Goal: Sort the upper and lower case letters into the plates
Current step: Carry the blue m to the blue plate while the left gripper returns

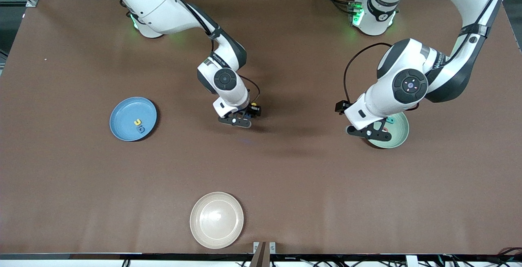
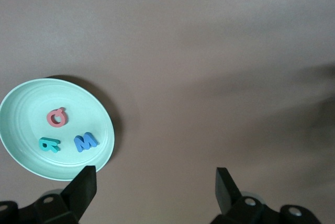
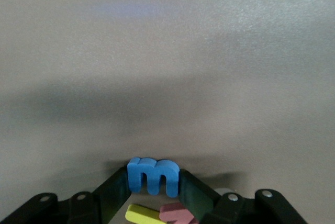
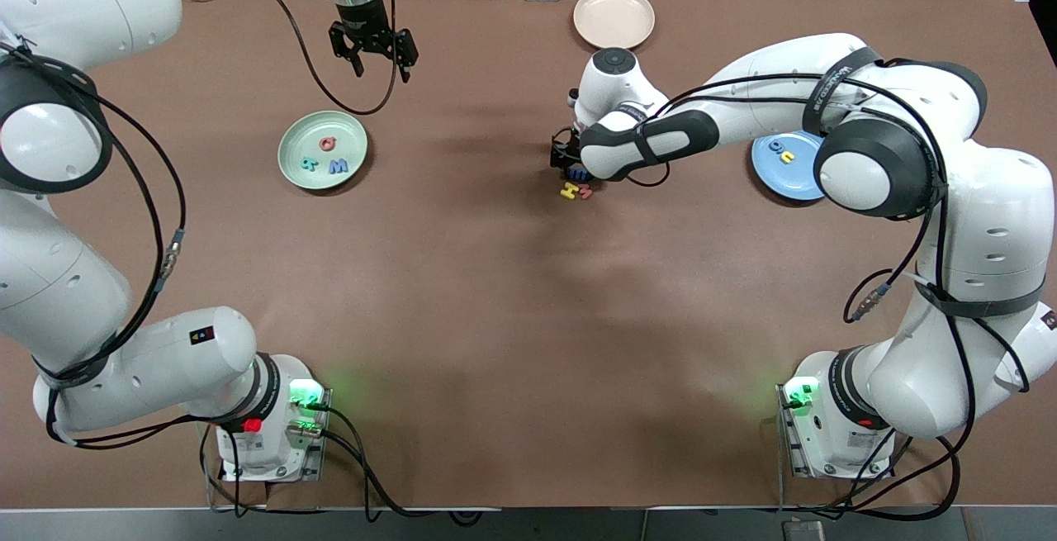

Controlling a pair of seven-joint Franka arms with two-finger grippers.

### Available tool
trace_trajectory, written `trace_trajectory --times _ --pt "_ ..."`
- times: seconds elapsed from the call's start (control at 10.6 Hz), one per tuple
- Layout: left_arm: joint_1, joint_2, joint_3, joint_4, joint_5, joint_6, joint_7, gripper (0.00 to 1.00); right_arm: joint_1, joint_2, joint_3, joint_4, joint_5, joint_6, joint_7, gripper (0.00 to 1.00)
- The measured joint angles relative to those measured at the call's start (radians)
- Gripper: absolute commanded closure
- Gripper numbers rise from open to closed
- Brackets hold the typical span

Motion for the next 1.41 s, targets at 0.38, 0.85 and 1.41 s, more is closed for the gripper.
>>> trace_trajectory --times 0.38,0.85,1.41 --pt "-0.019 0.000 -0.005 0.004 0.000 0.000 -0.002 0.00 -0.044 -0.036 0.008 0.102 0.015 -0.196 0.001 1.00" --pt "-0.117 0.001 -0.006 0.004 0.000 0.024 -0.129 0.00 -0.140 -0.063 0.018 0.109 0.037 -0.253 -0.037 1.00" --pt "-0.265 0.034 -0.004 -0.004 0.043 0.130 -0.289 0.00 -0.283 -0.138 0.018 0.111 0.038 -0.472 -0.202 1.00"
